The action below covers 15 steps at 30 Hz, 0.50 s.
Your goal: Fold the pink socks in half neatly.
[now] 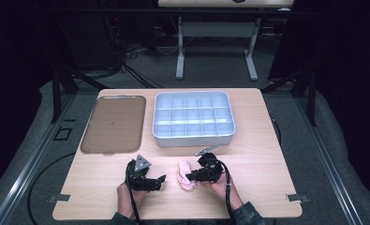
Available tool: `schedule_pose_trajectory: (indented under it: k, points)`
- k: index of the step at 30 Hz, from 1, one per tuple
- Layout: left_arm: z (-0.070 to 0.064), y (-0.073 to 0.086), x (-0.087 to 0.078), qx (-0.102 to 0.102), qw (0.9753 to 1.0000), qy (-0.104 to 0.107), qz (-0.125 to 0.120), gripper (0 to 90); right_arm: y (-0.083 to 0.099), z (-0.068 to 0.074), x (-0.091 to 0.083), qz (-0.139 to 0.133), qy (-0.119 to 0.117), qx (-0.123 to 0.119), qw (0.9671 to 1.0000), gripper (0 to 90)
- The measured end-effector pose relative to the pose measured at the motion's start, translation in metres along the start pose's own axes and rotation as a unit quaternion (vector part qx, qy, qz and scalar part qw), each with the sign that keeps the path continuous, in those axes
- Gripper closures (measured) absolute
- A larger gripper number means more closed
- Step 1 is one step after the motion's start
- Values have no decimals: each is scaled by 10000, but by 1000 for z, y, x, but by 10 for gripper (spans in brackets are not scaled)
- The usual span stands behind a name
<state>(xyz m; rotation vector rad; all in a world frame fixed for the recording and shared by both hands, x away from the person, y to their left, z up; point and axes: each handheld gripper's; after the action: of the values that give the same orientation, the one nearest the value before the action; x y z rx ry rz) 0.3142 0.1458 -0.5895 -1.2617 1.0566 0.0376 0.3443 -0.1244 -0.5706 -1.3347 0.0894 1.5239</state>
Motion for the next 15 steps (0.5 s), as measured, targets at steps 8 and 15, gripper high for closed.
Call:
schedule_pose_trajectory:
  k: [8, 15]
  points:
    - [-1, 0, 1, 61, 10000, 30, 23, 112, 3, 1, -1, -79, 47, -8, 10000, 766]
    - [-8, -1, 4, 253, 9994, -198, 111, 121, 2, 0, -1, -68, -15, -28, 10000, 767]
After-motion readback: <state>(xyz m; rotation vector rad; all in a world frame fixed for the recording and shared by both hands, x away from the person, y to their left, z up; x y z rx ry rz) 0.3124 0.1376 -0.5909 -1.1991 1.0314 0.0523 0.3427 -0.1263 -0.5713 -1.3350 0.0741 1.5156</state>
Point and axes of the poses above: each handheld gripper's, and its own axes: x roughly forward along the jaws, y roughly out of its underside, z roughly to its left, and after that the axes turned 1 degree about y, right-handed
